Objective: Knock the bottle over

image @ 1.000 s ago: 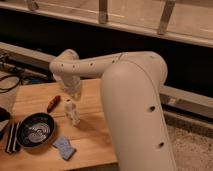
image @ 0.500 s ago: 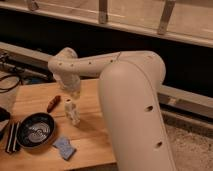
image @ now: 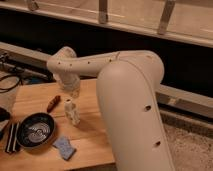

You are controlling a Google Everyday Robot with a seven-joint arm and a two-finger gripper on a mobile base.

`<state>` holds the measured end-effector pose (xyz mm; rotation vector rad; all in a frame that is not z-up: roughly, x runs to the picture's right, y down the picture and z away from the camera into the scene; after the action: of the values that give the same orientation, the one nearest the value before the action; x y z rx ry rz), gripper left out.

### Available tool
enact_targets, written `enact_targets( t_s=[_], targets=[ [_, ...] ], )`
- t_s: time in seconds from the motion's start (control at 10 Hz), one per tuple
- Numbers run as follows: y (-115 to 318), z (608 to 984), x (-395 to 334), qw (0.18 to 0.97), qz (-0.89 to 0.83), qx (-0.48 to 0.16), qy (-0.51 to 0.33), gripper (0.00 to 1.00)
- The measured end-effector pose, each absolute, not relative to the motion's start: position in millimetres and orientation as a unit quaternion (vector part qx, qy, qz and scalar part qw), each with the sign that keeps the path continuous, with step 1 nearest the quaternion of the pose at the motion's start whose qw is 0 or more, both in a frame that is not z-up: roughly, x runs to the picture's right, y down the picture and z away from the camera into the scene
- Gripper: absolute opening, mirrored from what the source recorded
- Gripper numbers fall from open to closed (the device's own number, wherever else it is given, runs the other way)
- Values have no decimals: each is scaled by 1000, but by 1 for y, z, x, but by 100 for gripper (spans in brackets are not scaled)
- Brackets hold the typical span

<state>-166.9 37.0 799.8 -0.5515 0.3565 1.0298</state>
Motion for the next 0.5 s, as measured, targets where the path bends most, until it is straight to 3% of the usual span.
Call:
enact_targets(
  t_s=[0.5],
  targets=[
    [89,805,-167,810,458,-303,207,12]
  ],
)
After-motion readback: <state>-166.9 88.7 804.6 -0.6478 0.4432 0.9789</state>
